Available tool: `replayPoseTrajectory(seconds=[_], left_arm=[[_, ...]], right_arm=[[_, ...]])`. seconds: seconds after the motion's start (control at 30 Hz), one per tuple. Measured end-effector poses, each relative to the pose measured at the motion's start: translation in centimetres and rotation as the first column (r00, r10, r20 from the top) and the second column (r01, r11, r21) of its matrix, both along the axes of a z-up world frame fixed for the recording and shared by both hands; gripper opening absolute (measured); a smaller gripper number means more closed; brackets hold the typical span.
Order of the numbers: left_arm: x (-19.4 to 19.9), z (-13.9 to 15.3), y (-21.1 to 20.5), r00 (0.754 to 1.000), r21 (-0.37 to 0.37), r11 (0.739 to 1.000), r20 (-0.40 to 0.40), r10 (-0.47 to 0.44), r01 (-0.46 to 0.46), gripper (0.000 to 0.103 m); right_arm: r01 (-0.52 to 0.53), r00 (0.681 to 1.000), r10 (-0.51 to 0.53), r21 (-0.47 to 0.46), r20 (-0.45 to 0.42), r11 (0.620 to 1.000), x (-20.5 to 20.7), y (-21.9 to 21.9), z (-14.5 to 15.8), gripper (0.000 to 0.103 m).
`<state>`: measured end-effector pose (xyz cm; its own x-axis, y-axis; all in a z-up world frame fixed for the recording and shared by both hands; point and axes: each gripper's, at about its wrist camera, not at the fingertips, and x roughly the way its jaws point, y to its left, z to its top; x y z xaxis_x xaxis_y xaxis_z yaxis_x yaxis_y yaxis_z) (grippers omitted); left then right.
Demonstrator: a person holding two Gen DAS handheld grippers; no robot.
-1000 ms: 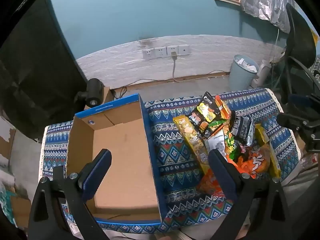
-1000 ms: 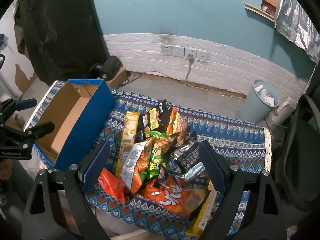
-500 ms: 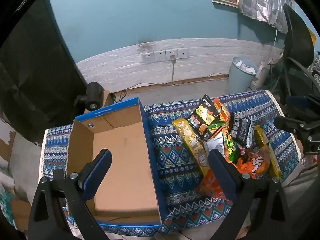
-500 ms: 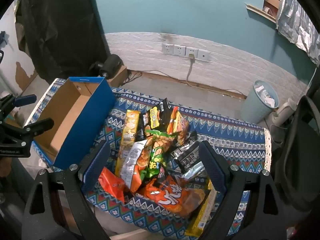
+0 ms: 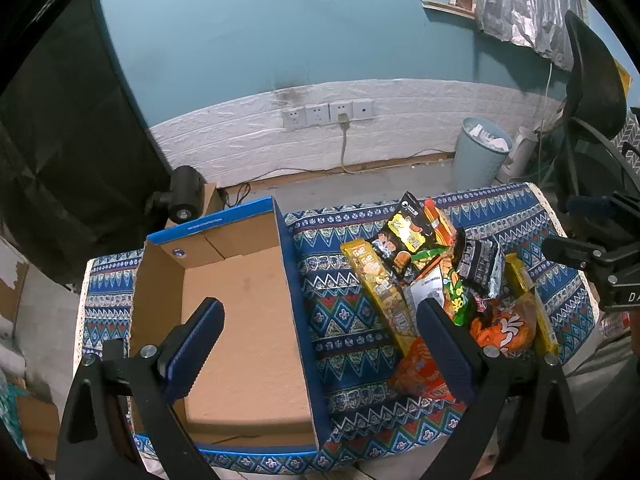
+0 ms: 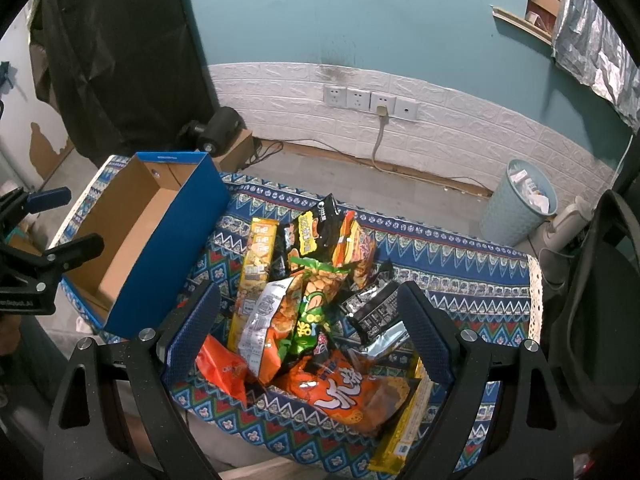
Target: Organize snacks
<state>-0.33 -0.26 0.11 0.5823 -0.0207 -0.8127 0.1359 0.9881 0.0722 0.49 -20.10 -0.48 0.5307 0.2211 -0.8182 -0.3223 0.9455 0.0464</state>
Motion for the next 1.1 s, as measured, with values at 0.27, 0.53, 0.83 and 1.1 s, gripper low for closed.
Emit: replayPoseTrajectory(seconds=[0.27,0.53,0.83,1.1], left_arm=[[0.09,-0.31,-0.21,1.000,0.009,1.000,-0.015,0.001,0.000,0.098],[0.04,-0.39,-0.48,1.000,0.012,1.000,-0.020,-0.005,0.006,0.098],[0.04,-0.61,-0.59,1.000,0.014,1.000,-0.026,-0.008,0.009,0.098],[0.11,-0.76,-0.60,0.999,0.011,1.000,-0.031,-0.009,0.010,0.098]], right_arm=[[0.001,1.000,-0.001,-0.003,-0.003,1.000,-0.01,-0.11,-0.29,0.088],[0.006,1.000,-0.006,-0.004,-0.012,1.000,0.12,-0.62,-0.59,0.088],[0.008,1.000,-0.008,-0.013,-0.020,1.000,0.20,-0.76,-0.79,0.088],[0.007,1.000,-0.007,-0.012,-0.021,1.000,0.21,-0.83,-0.85,0.088]])
